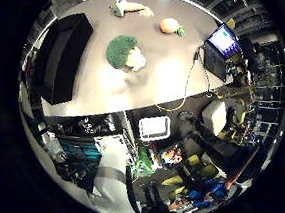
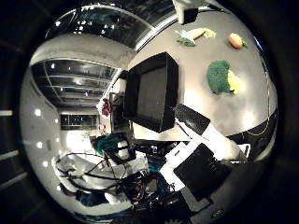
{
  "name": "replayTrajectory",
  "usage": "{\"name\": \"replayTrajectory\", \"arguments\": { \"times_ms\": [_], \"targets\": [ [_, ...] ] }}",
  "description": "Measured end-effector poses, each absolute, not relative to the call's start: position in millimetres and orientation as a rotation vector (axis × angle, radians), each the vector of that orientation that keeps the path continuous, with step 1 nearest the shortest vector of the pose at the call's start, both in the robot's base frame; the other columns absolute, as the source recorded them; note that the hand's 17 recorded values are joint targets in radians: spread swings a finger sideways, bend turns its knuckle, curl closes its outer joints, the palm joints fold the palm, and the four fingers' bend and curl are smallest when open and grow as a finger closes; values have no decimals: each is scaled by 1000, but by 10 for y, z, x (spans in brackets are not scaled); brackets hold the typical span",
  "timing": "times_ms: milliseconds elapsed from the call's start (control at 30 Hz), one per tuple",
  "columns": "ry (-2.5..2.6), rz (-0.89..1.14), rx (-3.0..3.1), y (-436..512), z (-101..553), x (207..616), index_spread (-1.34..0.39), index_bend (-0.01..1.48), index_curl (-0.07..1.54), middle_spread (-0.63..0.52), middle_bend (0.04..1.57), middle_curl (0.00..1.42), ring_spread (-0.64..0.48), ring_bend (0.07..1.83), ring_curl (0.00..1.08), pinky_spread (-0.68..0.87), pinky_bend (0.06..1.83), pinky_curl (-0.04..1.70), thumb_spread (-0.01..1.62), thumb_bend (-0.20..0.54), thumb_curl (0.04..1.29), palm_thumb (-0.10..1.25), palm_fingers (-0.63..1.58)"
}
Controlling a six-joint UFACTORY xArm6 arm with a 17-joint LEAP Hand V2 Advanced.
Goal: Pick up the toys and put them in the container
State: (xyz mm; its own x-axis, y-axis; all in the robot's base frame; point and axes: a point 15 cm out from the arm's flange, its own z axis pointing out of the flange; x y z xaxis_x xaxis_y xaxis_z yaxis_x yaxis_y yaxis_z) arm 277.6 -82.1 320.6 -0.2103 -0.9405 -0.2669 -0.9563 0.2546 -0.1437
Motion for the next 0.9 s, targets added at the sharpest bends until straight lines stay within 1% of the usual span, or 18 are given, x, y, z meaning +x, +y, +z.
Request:
{"name": "replayTrajectory", "arguments": {
  "times_ms": [100,200,300,433,567,767,900],
  "targets": [
    [2247,66,-1746,-884,3175,2765,-443,227,391,51,180,263,205,187,190,432,251,304,1068,-20,362,827,272],
    [2283,83,-1728,-998,2953,2705,-440,208,387,50,181,264,198,192,193,435,254,304,1067,-20,363,827,271],
    [2306,32,-1694,-1170,2726,2721,-431,181,378,50,188,266,196,195,196,436,264,306,1066,-23,365,817,273],
    [2333,-39,-1653,-1385,2404,2762,-412,161,347,50,193,278,196,213,212,438,279,311,1061,-28,354,766,264],
    [2361,-16,-1627,-1406,2102,2729,-399,157,331,50,197,285,195,219,220,438,286,313,1058,-28,348,740,257],
    [2387,-43,-1599,-1527,1854,2874,-384,153,305,50,196,297,196,233,230,438,308,317,1049,-32,330,671,236],
    [2385,-33,-1616,-1540,1667,3066,-375,155,292,54,200,305,196,239,236,438,320,319,1044,-31,320,632,227]
  ]
}}
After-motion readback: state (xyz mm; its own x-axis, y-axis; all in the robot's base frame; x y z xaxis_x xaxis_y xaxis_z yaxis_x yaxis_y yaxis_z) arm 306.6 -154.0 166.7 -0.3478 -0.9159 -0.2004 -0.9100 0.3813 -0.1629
